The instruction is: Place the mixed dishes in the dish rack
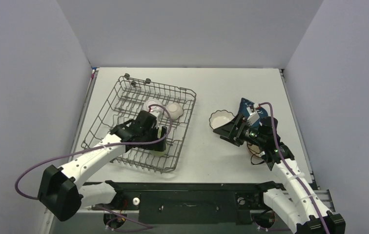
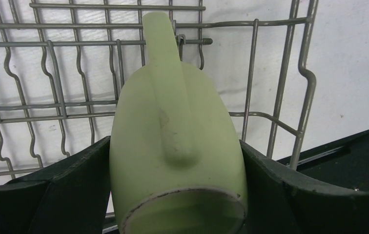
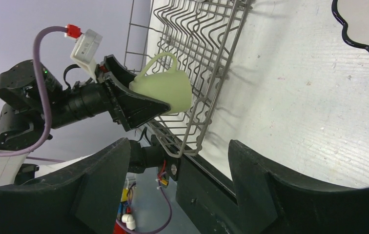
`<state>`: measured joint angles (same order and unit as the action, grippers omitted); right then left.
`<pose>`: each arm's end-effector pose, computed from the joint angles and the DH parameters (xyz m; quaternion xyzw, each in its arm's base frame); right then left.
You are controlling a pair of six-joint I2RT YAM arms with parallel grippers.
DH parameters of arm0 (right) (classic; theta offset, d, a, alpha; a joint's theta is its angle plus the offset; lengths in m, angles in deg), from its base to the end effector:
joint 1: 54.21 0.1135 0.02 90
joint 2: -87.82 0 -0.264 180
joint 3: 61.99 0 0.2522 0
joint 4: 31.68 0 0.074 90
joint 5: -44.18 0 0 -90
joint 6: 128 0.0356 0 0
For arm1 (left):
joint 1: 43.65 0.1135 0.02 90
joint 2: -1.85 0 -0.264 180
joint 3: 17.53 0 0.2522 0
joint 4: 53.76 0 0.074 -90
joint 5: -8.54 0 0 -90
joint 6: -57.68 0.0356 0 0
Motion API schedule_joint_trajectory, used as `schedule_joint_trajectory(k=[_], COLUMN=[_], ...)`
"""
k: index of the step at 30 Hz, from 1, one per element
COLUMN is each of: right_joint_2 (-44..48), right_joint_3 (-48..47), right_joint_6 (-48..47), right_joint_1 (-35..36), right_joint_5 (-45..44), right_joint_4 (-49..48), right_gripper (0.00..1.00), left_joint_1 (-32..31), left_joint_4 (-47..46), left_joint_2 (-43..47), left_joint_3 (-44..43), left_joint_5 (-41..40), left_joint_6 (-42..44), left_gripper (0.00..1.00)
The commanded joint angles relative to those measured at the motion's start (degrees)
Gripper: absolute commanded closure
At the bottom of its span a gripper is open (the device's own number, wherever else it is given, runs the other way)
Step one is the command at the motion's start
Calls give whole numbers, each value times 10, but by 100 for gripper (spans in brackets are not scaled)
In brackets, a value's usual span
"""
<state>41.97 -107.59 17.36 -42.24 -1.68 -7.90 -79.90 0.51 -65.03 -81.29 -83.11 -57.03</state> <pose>0.1702 0.0614 0.2613 0.0973 0.7979 0.5420 0.2452 0.1838 -0.1335 0.2503 0.0925 0.9552 -0.1305 0.2489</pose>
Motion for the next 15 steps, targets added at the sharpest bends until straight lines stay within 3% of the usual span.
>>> schedule_joint_trajectory(k=[1, 14, 15], right_joint_2=[7, 5, 4], right_joint_3=[-21, -19, -20], right_joint_6=[-9, -14, -14], right_joint_1=[-5, -4, -4], right_joint_5=[-5, -7, -7], right_joint_4=[-6, -3, -3], right_gripper=[31, 32, 32], left_joint_1=[3, 3, 3], left_joint_4=[-24, -7, -7], left_joint_2=[-29, -96, -101], left_joint_3=[-14, -21, -21], left_joint_5=[16, 14, 15], left_joint_6=[9, 9, 8], left_gripper=[100, 100, 95])
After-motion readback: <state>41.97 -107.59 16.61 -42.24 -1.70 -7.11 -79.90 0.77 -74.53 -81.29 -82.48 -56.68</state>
